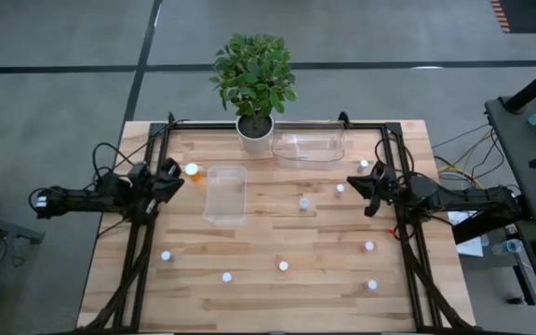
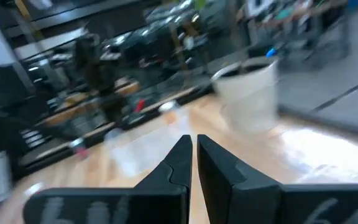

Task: Pick and place medicine bottles into bin by pill shape (circle, oval)
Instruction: Put the big orange pill bottle into the bottom transparent bin

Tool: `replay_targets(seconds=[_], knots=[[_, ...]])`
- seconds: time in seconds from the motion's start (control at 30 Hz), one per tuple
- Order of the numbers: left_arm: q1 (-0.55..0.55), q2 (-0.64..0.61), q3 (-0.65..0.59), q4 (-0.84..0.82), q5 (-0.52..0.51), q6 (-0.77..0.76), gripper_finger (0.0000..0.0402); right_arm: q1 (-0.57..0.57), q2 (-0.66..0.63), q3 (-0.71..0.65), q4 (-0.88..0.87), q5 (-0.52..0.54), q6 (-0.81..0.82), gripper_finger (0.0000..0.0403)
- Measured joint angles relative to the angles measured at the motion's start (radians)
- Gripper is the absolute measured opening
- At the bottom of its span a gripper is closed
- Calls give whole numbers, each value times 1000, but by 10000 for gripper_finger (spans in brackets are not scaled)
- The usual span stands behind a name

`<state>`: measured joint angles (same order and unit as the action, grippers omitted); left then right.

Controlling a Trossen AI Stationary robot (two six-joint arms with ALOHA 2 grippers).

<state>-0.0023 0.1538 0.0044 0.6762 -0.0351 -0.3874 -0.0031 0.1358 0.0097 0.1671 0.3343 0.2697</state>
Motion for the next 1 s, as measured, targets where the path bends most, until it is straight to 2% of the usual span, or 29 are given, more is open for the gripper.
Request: replay_targets(seconds=[0.17,0.33,0.43,0.6,0.8,1.0], knots=[[0,53,7,-7,-173,-36,0,0,26,0,183,-1,-191,18],[0,181,76,-2,-282,-48,0,0,42,0,391,-48,-399,18],[0,279,136,-8,-323,-55,0,0,42,0,474,-97,-478,18],[0,432,278,-69,-341,-163,0,1,42,0,507,-102,-537,18],[0,602,542,-426,-340,-233,0,1,42,5,532,-99,-570,18],[4,720,862,-1051,-338,-313,0,1,43,29,527,-99,-581,18]])
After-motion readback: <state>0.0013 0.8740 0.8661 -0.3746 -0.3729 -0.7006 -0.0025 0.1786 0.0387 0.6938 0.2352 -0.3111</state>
